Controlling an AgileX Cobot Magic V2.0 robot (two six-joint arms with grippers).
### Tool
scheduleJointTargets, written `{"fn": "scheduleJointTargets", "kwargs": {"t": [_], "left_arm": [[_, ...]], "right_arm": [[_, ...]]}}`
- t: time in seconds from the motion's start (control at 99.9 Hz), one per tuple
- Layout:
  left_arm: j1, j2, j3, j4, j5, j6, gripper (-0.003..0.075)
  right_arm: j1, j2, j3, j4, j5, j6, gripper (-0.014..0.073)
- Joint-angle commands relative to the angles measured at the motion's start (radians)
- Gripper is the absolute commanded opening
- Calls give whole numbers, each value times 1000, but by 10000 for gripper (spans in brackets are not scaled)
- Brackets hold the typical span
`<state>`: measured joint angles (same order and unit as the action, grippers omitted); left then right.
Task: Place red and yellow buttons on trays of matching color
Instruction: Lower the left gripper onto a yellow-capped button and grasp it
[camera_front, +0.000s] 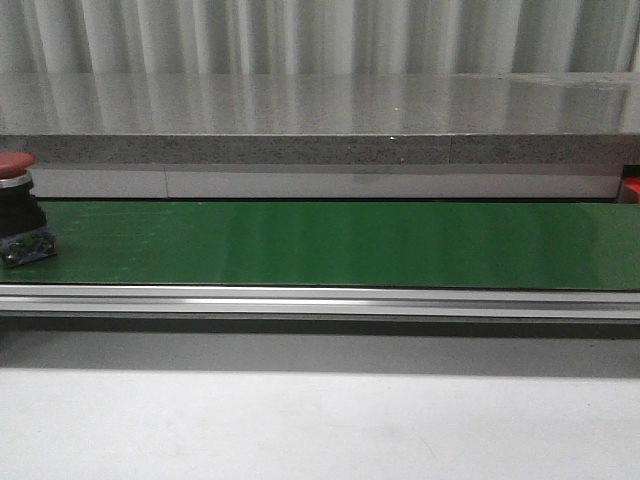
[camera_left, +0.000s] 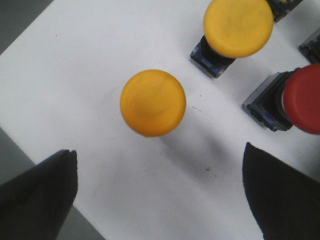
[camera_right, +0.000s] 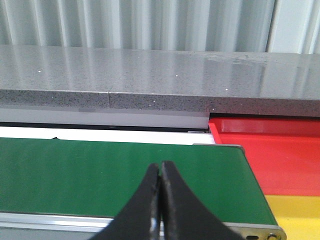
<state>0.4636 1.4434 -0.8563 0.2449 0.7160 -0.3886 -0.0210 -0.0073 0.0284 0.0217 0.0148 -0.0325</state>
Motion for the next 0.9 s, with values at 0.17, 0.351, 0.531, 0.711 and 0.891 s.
{"fn": "scheduleJointTargets", "kwargs": {"t": [0.17, 0.351, 0.531, 0.711, 0.891], "left_arm": [[34, 22, -68, 18, -43, -1, 639], [56, 24, -68, 6, -71, -1, 639], [56, 49, -68, 6, -87, -1, 639], [56, 107, -68, 2, -93, -1, 639], [56, 113, -68, 2, -142, -1, 627]], "right_arm": [[-7, -19, -20, -10, -81, 1, -59], [-7, -19, -20, -10, -81, 1, -59], [-7, -19, -20, -10, -81, 1, -59], [-7, -19, -20, -10, -81, 1, -59], [-7, -19, -20, -10, -81, 1, -59]]}}
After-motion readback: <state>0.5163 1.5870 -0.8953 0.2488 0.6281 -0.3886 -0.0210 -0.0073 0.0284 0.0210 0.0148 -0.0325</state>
